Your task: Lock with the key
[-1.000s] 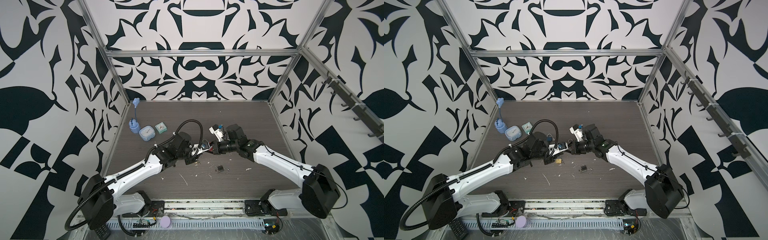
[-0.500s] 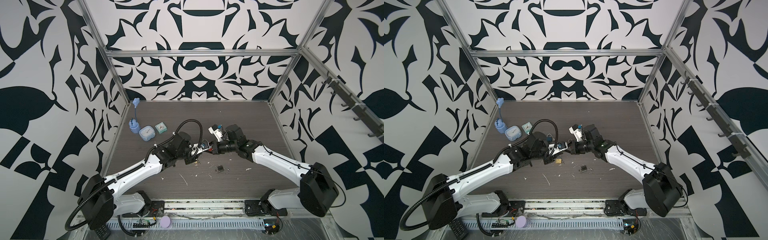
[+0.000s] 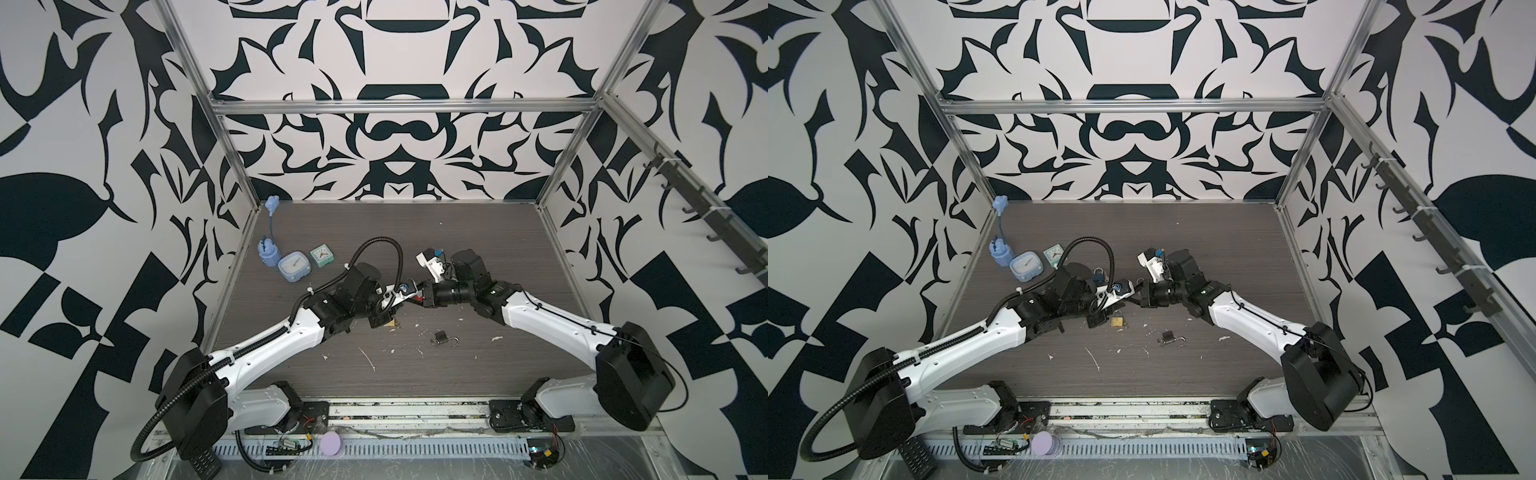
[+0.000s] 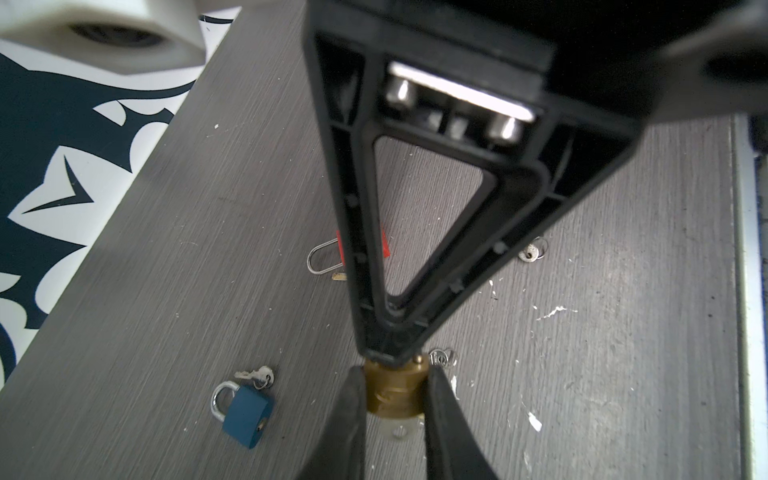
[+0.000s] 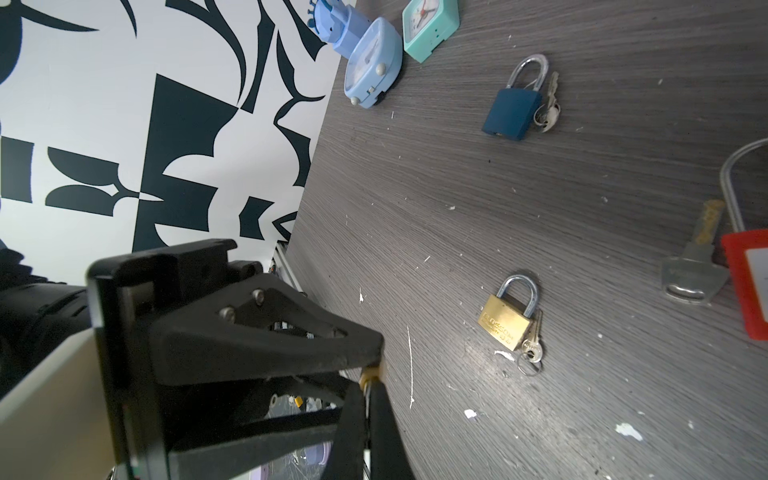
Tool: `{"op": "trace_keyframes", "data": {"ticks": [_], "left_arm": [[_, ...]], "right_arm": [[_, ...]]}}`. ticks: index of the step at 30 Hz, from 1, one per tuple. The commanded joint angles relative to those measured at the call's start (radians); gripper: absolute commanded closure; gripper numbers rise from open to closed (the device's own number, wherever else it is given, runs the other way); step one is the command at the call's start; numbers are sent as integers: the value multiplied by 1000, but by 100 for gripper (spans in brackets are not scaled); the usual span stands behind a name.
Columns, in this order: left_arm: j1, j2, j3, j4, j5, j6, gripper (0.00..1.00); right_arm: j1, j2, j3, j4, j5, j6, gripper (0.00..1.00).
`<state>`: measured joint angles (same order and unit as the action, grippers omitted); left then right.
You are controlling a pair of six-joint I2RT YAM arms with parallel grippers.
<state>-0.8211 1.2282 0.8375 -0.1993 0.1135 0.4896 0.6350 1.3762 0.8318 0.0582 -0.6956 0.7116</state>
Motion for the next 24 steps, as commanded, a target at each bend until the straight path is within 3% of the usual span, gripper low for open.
{"op": "trace_keyframes", "data": {"ticks": [1,24], "left_arm": [[-16,-12,79,337,115,-32,100],[-16,9,80,506,66,-108,100]], "right_arm": [[61,38,-25,15,-73,22,100],[136,95,-90,156,-45,95,100]]}}
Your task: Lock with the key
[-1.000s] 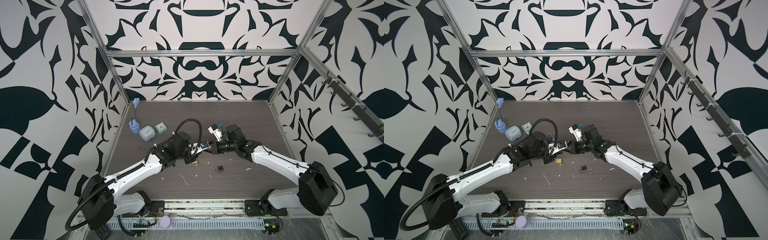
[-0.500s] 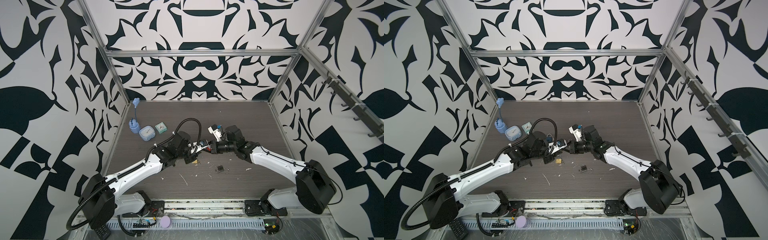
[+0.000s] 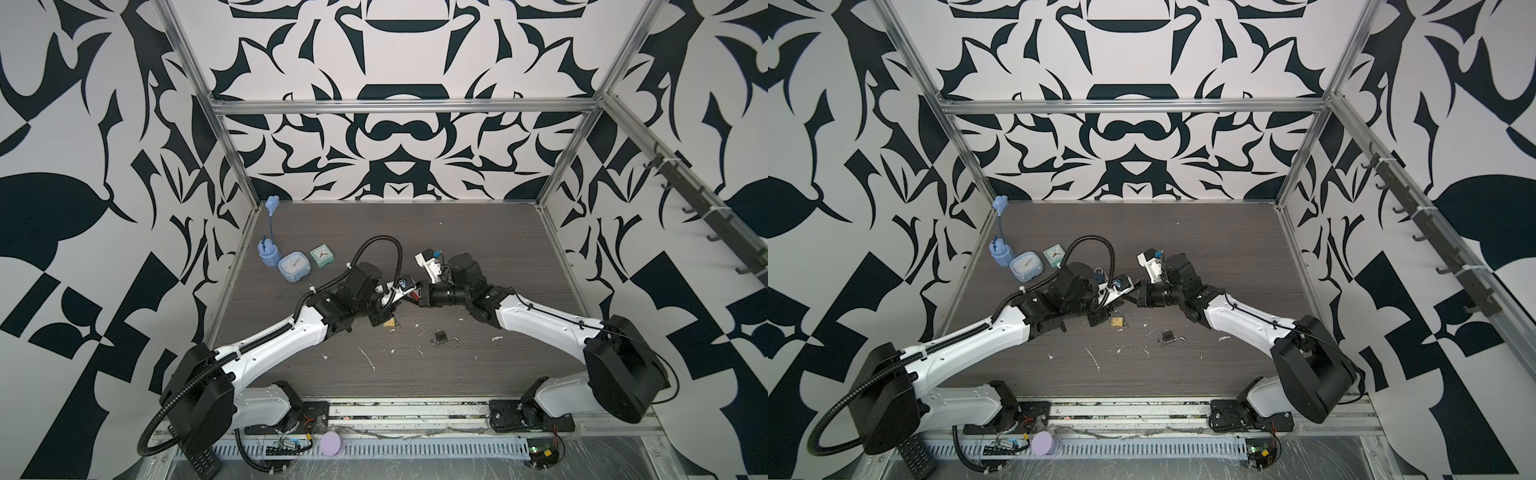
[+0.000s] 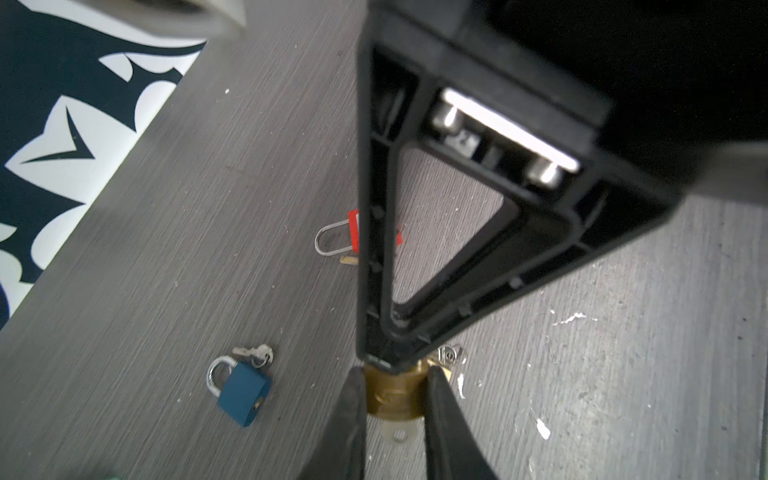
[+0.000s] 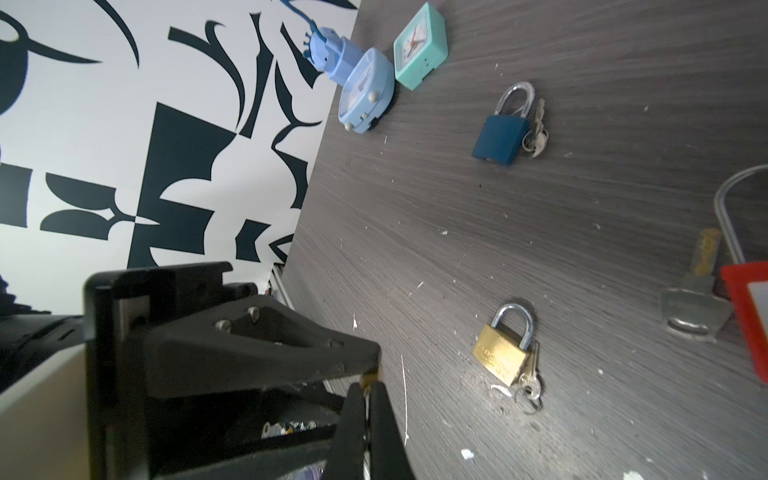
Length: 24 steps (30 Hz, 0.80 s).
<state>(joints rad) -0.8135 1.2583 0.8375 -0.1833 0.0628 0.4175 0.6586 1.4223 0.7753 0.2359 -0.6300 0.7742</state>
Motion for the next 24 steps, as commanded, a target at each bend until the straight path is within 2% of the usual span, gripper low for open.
{"op": "trace_keyframes", "data": {"ticks": [1,9,19,24], "left_arm": [[-24,-20,79,500,113,-41,100],[-24,-25,66,543,98,-70,100],[-24,-70,-30,479,33,-75,100],[-24,-105,-113,418,1,-105,100]], "right_arm": [[117,50,-33,-21,-106,33,100],[133,52,-25,-21,-96,25,100],[102,-6,46,-131,-82,-38,100],[57,-44,123,-236,-80,-102,91]]}}
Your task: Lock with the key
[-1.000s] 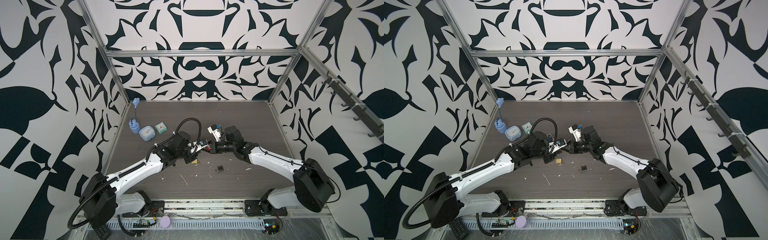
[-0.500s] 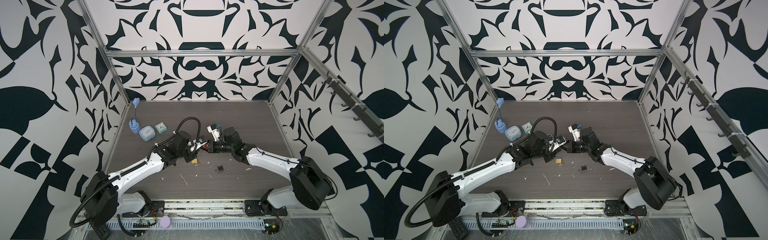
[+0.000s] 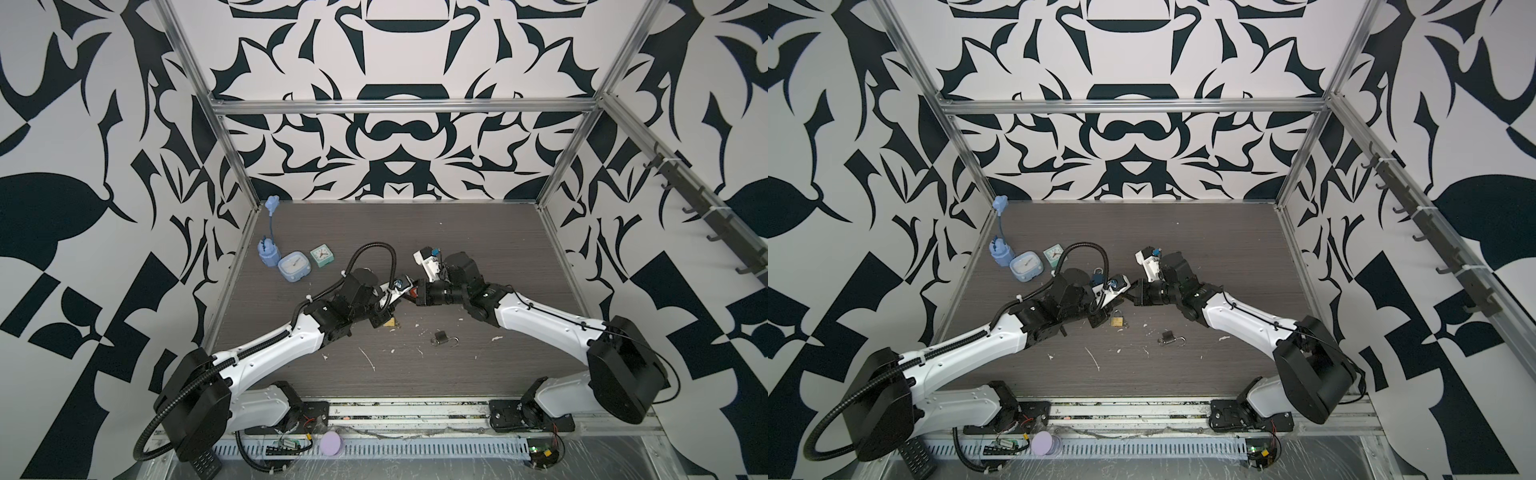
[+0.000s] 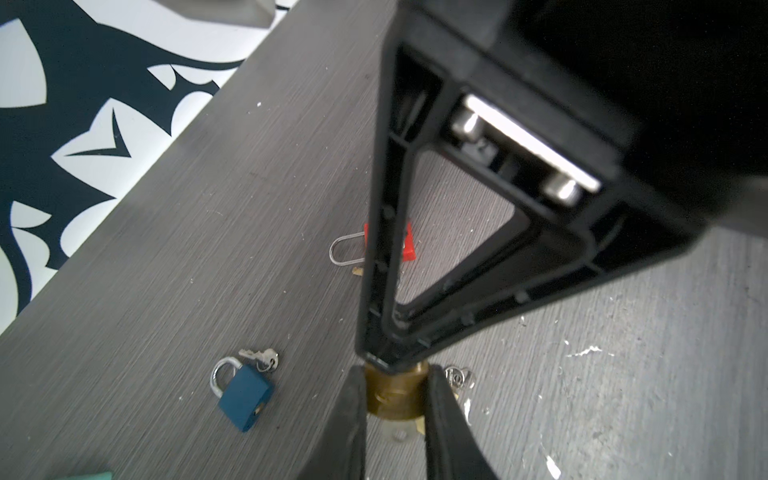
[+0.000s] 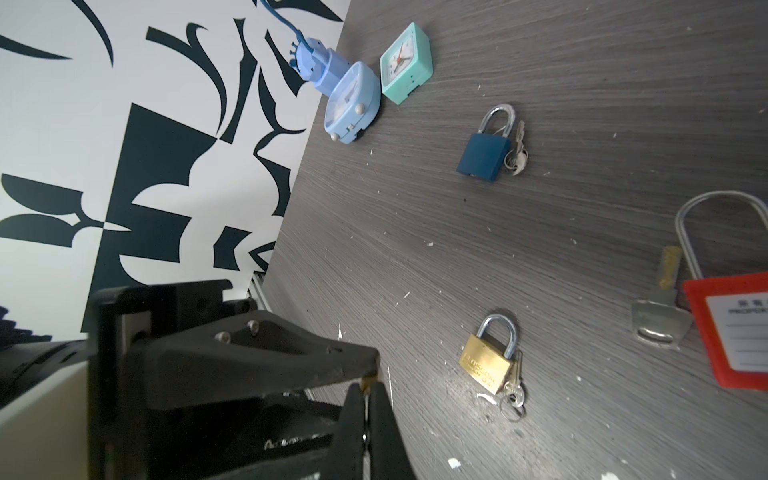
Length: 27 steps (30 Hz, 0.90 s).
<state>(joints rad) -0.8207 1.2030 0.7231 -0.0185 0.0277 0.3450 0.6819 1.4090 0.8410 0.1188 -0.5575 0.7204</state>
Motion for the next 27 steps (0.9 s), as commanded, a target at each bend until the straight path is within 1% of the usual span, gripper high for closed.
{"op": "trace_keyframes", "data": {"ticks": [1,6,10,13,15,17,21,23,25,27], "left_arm": [[-17,-61,-18,242,31,-42,100],[-17,-114,-109,200,-18,-97,100],[-17,-150,-155,186,-51,-137,100],[-17,-164,-159,177,-71,-154,100],[-17,-172,-154,185,-87,-179,100],[-17,-178,-151,220,-103,-231,100],[-17,-174,-129,294,-145,-389,100],[-17,-169,-108,306,-196,-510,100],[-15,-162,-83,293,-261,-676,100],[-11,-156,-70,288,-291,-821,100]], "right_arm": [[20,-39,75,-150,-151,-66,89],[-61,-95,151,-261,-145,-131,81],[-113,-148,220,-332,-120,-186,66],[-130,-183,262,-388,-85,-235,54],[-134,-208,273,-402,-66,-270,51],[-133,-240,252,-383,-46,-293,50],[-135,-319,130,-247,-39,-297,50],[-135,-348,72,-177,-57,-288,50],[-133,-368,19,-123,-66,-284,50],[-133,-371,-17,-100,-71,-286,52]]}}
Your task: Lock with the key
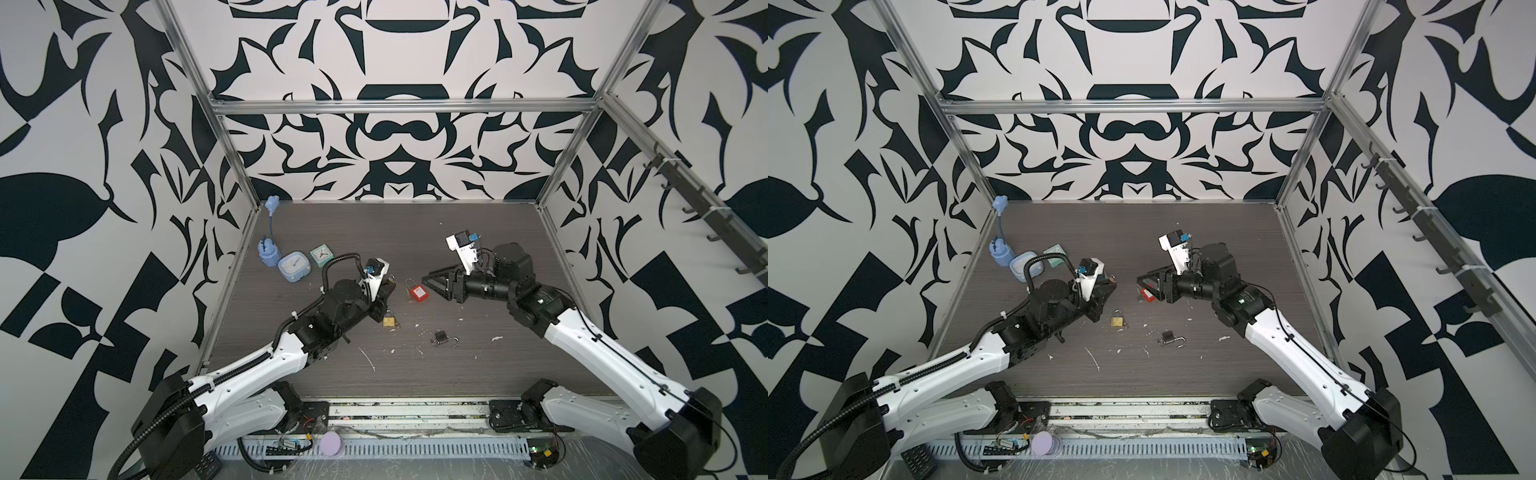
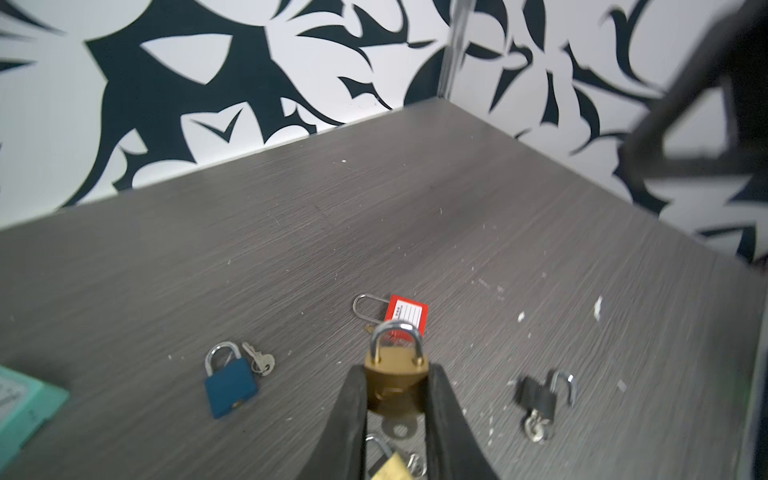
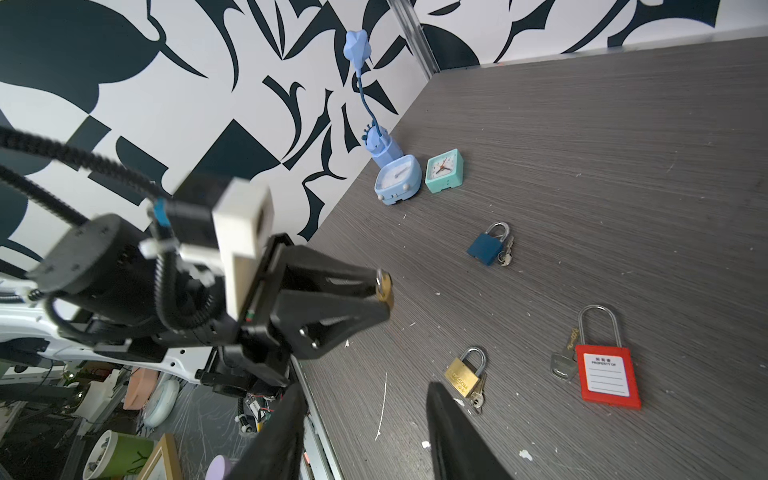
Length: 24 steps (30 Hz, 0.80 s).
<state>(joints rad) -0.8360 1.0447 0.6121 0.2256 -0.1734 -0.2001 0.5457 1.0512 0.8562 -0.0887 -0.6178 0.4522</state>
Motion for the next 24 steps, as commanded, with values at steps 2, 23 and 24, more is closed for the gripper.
{"op": "trace_keyframes", "data": {"ticks": [2,23,24], "left_arm": [[13,9,42,32,-119,-443,100],[135,24,-49,-179,2,-1309,100],[136,22,-45,-189,5,-1303,100]], "right_arm": [[3,-6,-52,120,-16,-18,54],[151,393,-6,394,12,83,64],[155,410,3,401,9,86,64]]}}
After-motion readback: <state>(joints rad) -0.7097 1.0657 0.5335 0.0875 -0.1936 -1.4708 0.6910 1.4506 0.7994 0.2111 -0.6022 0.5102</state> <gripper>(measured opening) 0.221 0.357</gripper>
